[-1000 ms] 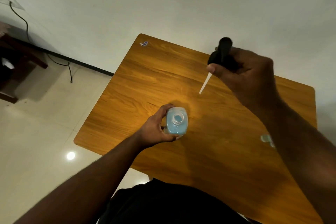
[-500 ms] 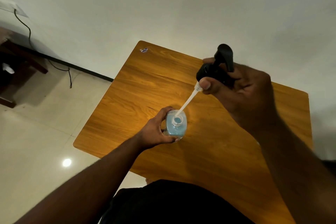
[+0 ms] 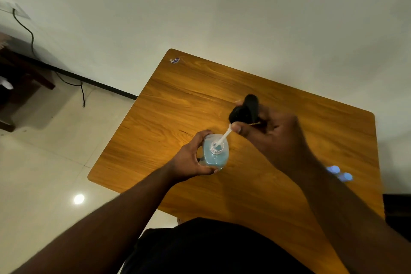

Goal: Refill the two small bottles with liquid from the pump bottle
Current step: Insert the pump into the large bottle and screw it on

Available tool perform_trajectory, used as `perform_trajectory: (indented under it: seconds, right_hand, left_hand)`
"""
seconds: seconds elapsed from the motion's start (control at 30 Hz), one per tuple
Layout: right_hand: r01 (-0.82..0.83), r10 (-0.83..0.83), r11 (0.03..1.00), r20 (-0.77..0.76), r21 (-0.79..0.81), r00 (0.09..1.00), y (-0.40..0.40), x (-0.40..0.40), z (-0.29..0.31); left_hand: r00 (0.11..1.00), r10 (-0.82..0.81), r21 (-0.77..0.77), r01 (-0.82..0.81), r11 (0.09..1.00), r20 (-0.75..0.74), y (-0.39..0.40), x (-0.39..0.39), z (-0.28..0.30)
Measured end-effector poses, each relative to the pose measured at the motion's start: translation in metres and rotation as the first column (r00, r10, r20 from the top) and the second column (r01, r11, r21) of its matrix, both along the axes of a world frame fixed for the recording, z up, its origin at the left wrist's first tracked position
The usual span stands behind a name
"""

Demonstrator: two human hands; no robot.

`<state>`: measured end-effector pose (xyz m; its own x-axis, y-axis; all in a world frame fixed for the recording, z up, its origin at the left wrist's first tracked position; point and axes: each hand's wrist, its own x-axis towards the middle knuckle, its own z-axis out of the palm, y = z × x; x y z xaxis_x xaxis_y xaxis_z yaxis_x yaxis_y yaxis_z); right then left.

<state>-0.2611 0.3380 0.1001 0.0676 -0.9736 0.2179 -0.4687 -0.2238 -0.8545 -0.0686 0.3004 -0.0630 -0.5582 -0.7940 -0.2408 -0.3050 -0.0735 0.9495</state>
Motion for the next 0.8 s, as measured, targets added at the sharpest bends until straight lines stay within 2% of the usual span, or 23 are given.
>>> perform_trajectory:
  seconds: [0.1,0.2,0.27,0.47,0.63,0.8]
  right_hand:
    - [-0.072,0.075,0.997,-0.073,0.039,0.995,-0.002,0.004,-0.037]
    - [-0.078,0.080,0.995,-0.027,0.062,0.996,-0.001,0.006,-0.063]
    - [-0.079,0.081,0.994,-0.019,0.079,0.997,-0.002,0.007,-0.070]
    - [-0.210,0.226,0.969,-0.126,0.134,0.966,-0.004,0.005,-0.079]
    - [-0.183,0.204,0.979,-0.318,0.094,0.926,-0.010,0.008,-0.082]
    - [-0.109,0.141,0.984,-0.234,0.143,0.962,-0.010,0.004,-0.091]
  left_hand:
    - [1.000,0.002,0.006,-0.001,1.000,-0.011,0.001,0.000,0.001]
    - [0.999,0.007,0.017,-0.007,1.000,-0.031,0.002,-0.001,0.001]
    - [0.999,0.017,0.029,-0.015,0.999,-0.048,0.002,-0.002,0.002]
    - [0.999,0.015,0.001,-0.015,1.000,-0.050,0.002,-0.002,0.004]
    - [0.998,0.031,0.017,-0.030,0.999,-0.053,0.004,-0.002,0.001]
    - [0.999,0.020,-0.005,-0.021,1.000,-0.035,0.004,-0.003,-0.001]
